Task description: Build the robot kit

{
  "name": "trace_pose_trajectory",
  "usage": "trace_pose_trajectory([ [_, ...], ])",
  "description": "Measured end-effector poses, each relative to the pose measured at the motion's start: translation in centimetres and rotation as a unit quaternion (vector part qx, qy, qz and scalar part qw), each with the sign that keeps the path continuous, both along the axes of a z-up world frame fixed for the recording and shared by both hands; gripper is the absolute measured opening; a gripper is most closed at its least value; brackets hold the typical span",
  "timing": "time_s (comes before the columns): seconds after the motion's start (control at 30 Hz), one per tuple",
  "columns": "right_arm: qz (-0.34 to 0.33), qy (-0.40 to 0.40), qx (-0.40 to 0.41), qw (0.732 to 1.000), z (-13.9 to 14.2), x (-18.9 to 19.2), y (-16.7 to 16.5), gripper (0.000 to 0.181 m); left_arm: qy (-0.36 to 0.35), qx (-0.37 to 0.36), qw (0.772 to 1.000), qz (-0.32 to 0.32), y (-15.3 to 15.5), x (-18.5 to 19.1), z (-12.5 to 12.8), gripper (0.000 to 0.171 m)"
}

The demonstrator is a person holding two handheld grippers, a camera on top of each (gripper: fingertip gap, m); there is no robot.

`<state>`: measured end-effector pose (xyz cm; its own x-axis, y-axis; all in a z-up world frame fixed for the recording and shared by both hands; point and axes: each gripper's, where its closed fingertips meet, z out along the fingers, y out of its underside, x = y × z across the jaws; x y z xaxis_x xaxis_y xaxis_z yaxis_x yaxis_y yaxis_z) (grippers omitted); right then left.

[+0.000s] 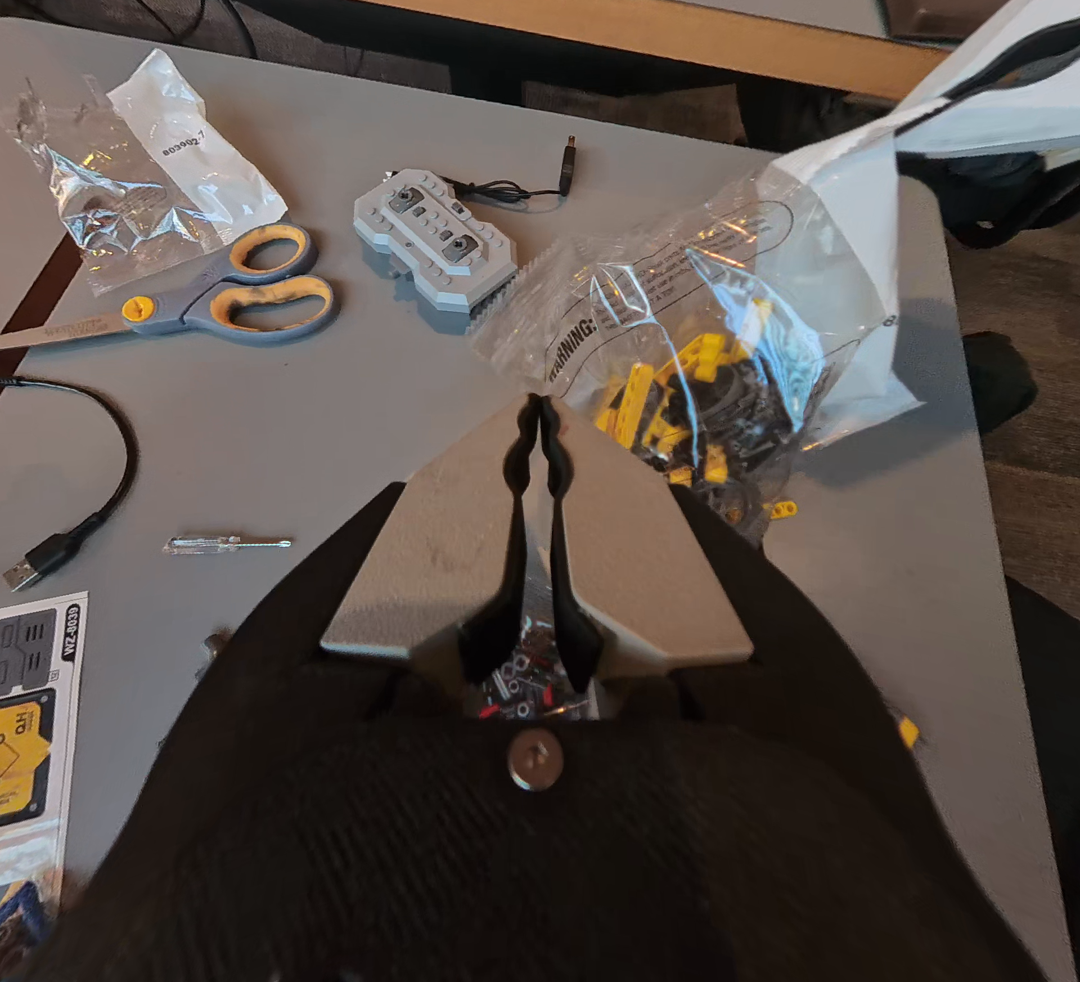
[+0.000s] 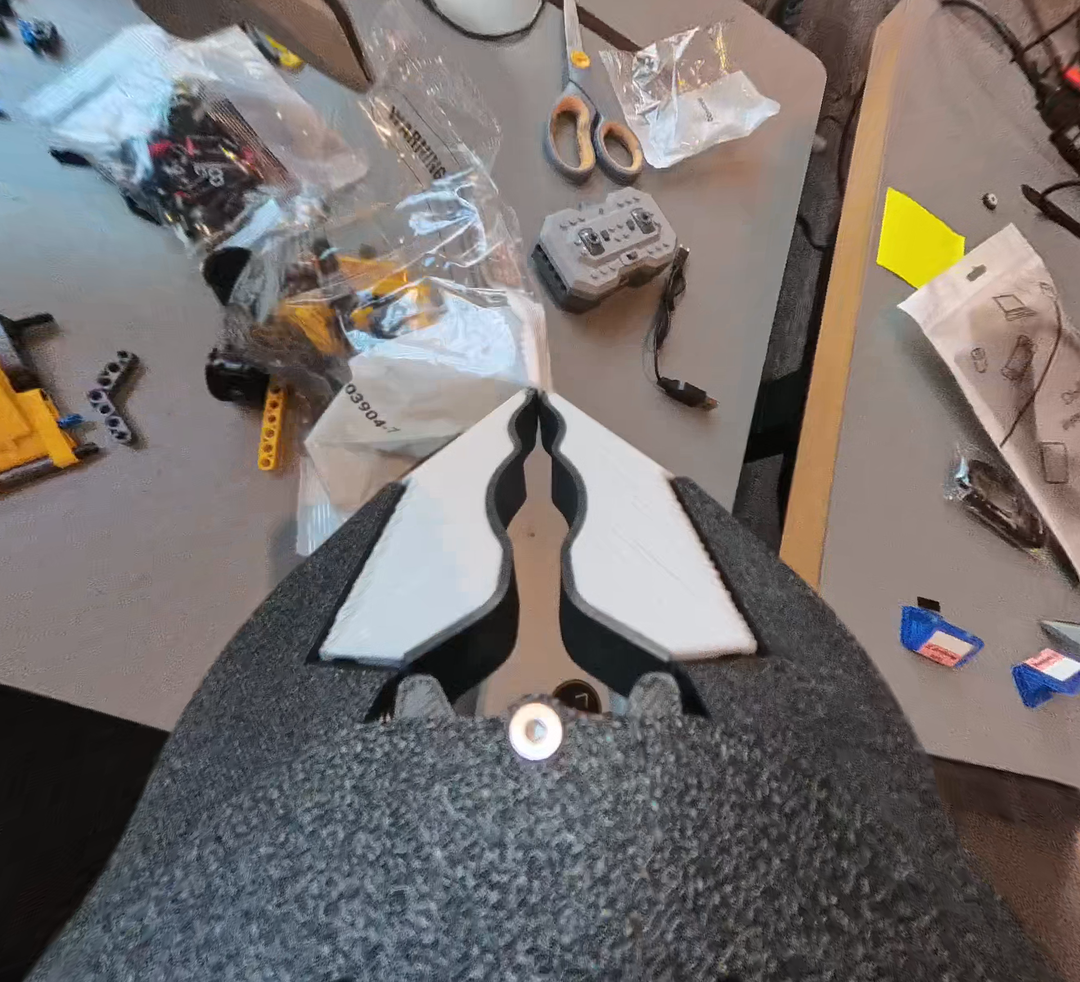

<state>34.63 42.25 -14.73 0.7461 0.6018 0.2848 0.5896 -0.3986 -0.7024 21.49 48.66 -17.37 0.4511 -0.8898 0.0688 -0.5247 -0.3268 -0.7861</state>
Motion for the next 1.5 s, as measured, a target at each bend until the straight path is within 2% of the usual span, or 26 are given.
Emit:
trace_pose_trajectory([
  [0.1, 0.013, 0.066, 0.02, 0.998, 2.5, -1.5, -0.5, 0.0, -0.017, -0.009, 1.0, 0.003, 0.0, 0.2, 0.2, 0.0],
  [0.2, 0.006, 0.013, 0.013, 1.0, 1.4, -0.7, -0.6, 0.0, -0.004, -0.001, 1.0, -0.004, -0.1, 0.2, 0.2, 0.0],
  [0.27, 0.012, 0.038, 0.033, 0.999, 2.9, -1.2, -0.9, 0.0, -0.013, 0.004, 1.0, -0.008, -0.3, 0.3, 0.8, 0.0],
  [0.37, 0.002, 0.003, 0.016, 1.0, 1.4, -0.5, -0.3, 0.0, -0.011, 0.002, 1.0, -0.006, -0.2, 0.2, 0.7, 0.0],
  [0.47, 0.007, 0.052, 0.04, 0.998, 4.0, -1.2, -0.5, 0.0, -0.025, 0.0, 1.0, -0.005, -0.3, 0.4, 1.2, 0.0],
  [0.5, 0.009, 0.057, 0.033, 0.998, 3.9, -1.3, -0.5, 0.0, -0.029, -0.003, 1.0, -0.006, -0.4, 0.4, 1.3, 0.0],
  [0.6, 0.005, -0.003, 0.026, 1.0, 1.9, -0.6, -0.4, 0.0, -0.012, 0.003, 1.0, -0.007, -0.4, 0.2, 0.9, 0.0],
  [0.7, 0.006, 0.044, 0.024, 0.999, 2.6, -0.9, -0.6, 0.0, -0.017, 0.0, 1.0, -0.005, -0.2, 0.1, 0.9, 0.0],
  [0.83, 0.001, 0.004, 0.022, 1.0, 1.3, -0.2, -0.4, 0.0, -0.014, -0.002, 1.0, -0.003, -0.1, 0.3, 0.6, 0.0],
  [0.93, 0.004, 0.043, 0.025, 0.999, 2.3, -0.5, -0.5, 0.0, -0.017, 0.003, 1.0, -0.006, -0.1, 0.5, 0.9, 0.0],
  [1.0, 0.001, -0.009, 0.023, 1.0, 1.2, 0.1, -0.3, 0.0, -0.012, 0.003, 1.0, -0.007, -0.2, 0.5, 0.8, 0.0],
  [1.03, 0.0, -0.02, 0.035, 0.999, 1.6, 0.1, -0.3, 0.0, -0.012, 0.006, 1.0, -0.008, -0.2, 0.5, 0.8, 0.0],
  [1.1, 0.006, 0.03, 0.041, 0.999, 3.1, -0.5, -0.4, 0.0, -0.016, 0.008, 1.0, -0.009, -0.2, 0.5, 1.0, 0.0],
  [1.13, 0.007, 0.043, 0.031, 0.999, 3.0, -0.6, -0.3, 0.0, -0.018, 0.007, 1.0, -0.007, -0.1, 0.5, 1.1, 0.0],
  [1.23, -0.003, -0.012, 0.034, 0.999, 1.4, 0.2, 0.2, 0.0, -0.017, 0.006, 1.0, 0.0, 0.2, 0.3, 0.9, 0.0],
  [1.33, -0.004, 0.062, 0.048, 0.997, 3.2, -0.1, 0.2, 0.0, -0.026, 0.013, 1.0, 0.001, 0.2, 0.4, 1.2, 0.0],
  [1.37, -0.004, 0.076, 0.038, 0.996, 2.8, 0.0, 0.2, 0.0, -0.026, 0.014, 1.0, 0.004, 0.4, 0.5, 1.3, 0.0],
  [1.4, -0.01, 0.076, 0.018, 0.997, 1.4, 0.3, 0.0, 0.003, -0.018, 0.011, 1.0, 0.01, 0.5, 0.4, 1.0, 0.0],
  [1.47, -0.032, 0.061, -0.03, 0.997, -2.0, 2.1, -1.6, 0.049, -0.009, 0.005, 1.0, 0.021, 0.9, 0.4, 0.3, 0.0],
  [1.5, -0.043, 0.069, -0.033, 0.996, -2.9, 3.3, -3.3, 0.052, -0.009, 0.003, 1.0, 0.025, 1.1, 0.4, 0.1, 0.0],
])
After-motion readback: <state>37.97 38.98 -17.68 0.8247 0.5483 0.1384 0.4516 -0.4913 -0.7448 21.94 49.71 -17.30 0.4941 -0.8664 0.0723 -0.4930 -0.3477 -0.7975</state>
